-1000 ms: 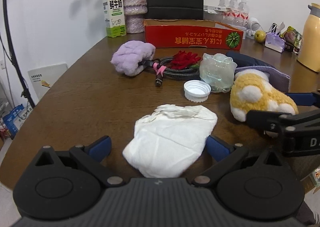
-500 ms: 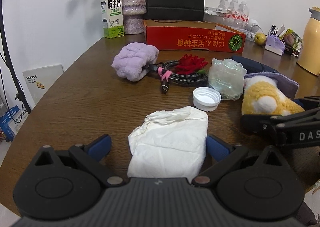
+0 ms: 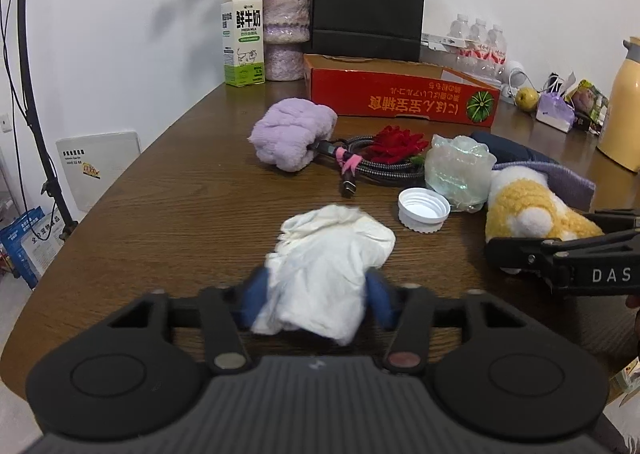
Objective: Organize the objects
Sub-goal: 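Reach the left tool to the white cloth while the right tool reaches the plush toy, then carry the white cloth with the left tool while the right tool carries the plush toy to the box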
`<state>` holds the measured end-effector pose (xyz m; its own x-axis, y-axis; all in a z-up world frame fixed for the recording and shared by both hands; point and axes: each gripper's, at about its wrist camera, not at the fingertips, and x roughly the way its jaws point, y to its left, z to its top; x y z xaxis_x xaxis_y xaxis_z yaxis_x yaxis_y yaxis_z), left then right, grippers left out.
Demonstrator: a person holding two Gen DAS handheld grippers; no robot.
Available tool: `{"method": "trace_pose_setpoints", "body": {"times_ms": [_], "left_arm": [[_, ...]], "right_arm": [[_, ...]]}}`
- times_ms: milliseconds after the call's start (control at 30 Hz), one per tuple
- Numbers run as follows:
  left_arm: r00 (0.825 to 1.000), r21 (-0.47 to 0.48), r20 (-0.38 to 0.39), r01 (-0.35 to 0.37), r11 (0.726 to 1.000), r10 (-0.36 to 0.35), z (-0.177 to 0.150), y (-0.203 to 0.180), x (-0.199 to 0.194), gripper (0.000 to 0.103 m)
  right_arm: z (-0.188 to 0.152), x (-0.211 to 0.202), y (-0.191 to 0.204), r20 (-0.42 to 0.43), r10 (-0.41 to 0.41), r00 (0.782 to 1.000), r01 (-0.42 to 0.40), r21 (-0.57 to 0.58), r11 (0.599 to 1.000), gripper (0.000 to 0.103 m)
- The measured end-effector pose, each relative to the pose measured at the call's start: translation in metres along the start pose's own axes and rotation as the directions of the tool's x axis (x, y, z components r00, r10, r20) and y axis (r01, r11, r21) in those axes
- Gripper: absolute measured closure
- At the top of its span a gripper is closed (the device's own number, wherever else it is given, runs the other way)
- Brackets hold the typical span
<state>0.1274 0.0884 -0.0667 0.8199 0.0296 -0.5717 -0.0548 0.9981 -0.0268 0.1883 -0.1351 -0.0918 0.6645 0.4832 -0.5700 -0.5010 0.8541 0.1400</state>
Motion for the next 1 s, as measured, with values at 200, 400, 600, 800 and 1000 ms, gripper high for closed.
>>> {"method": "trace_pose_setpoints", "body": {"times_ms": [200,400,600,800,1000], "left_arm": [[1.000,-0.018,0.015,0.024,1.000,-0.023,0.000,0.003,-0.007,0.070],[0.997,-0.013,0.077,0.021,1.000,-0.020,0.005,0.000,-0.026,0.070],[0.993,-0.016,0.116,0.012,1.000,-0.010,0.012,-0.003,-0.044,0.070],[0.986,-0.017,0.164,0.021,1.000,-0.018,0.023,-0.008,-0.061,0.069],[0.979,-0.020,0.200,0.049,0.999,-0.044,0.040,-0.018,-0.066,0.069]], "right_arm": [[-0.002,-0.005,0.005,0.008,0.017,1.000,-0.017,-0.001,1.000,0.036],[-0.002,-0.017,0.014,0.040,0.037,0.999,-0.036,-0.027,0.999,0.036],[0.001,-0.033,0.024,0.086,0.053,0.995,-0.048,-0.060,0.997,0.036],[0.008,-0.052,0.028,0.143,0.045,0.989,-0.033,-0.088,0.996,0.036],[0.017,-0.065,0.026,0.184,0.036,0.982,-0.017,-0.101,0.995,0.036]]}}
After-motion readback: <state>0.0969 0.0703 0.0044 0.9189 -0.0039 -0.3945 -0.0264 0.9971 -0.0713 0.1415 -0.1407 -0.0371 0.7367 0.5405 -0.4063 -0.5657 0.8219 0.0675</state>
